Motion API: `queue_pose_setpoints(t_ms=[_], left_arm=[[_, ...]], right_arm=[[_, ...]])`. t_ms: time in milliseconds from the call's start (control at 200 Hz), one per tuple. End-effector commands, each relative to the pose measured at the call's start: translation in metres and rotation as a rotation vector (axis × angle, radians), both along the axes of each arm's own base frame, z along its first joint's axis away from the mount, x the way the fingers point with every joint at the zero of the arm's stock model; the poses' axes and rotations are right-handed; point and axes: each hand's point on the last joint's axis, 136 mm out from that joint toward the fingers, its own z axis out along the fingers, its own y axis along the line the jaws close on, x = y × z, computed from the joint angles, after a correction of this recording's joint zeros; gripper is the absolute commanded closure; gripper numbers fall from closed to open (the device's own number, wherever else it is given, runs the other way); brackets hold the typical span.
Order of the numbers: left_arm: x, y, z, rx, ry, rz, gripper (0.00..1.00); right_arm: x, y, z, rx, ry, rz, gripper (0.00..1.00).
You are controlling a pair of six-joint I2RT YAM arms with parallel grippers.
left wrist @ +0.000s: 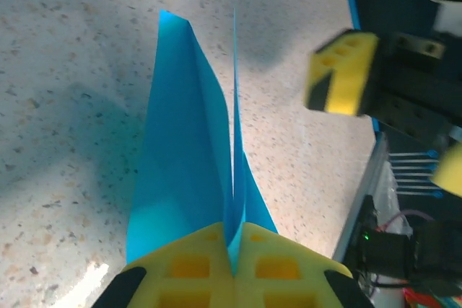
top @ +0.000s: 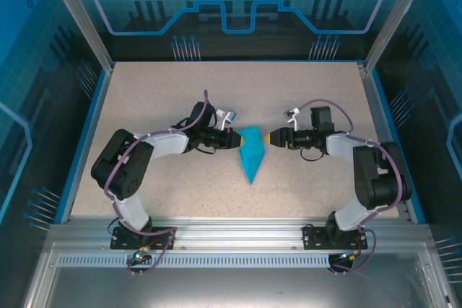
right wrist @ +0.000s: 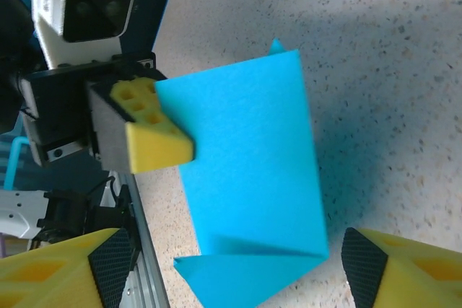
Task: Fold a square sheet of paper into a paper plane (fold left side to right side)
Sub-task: Fold the wing for the fifth time at the center of the table.
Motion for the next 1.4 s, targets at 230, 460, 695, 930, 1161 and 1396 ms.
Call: queue_pose_setpoints(t_ms=[230,460,695,930,1161,1396], left_arm=[[-0.018,-0.008,0.027,-0.089,-0.103,-0.159,0.97],[-0.016,-0.009,0.023,-0.086,-0.090,-0.169,0.98],[-0.008,-0.005,0.013,-0.062,-0.070,-0.142,0.83],[0.008,0.024,0.012,0.083,-0.120,-0.013,0.30],[-0.007,0.060,0.042,0.308,-0.268,0.101,0.23],[-0.072,0.036,0.032,0.497,-0.332,-0.002,0.26]], right_arm=[[0.005,0.019,0.001,0.094,-0.005,0.129,0.33],[-0.002,0.024,-0.005,0.105,0.030,0.156,0.61],[-0.004,0.027,-0.013,0.089,0.060,0.154,0.93],[-0.002,0.027,-0.034,0.026,0.163,0.089,1.00],[0.004,0.023,-0.047,-0.033,0.278,-0.022,1.00],[0.009,0.021,-0.045,-0.072,0.371,-0.110,1.00]])
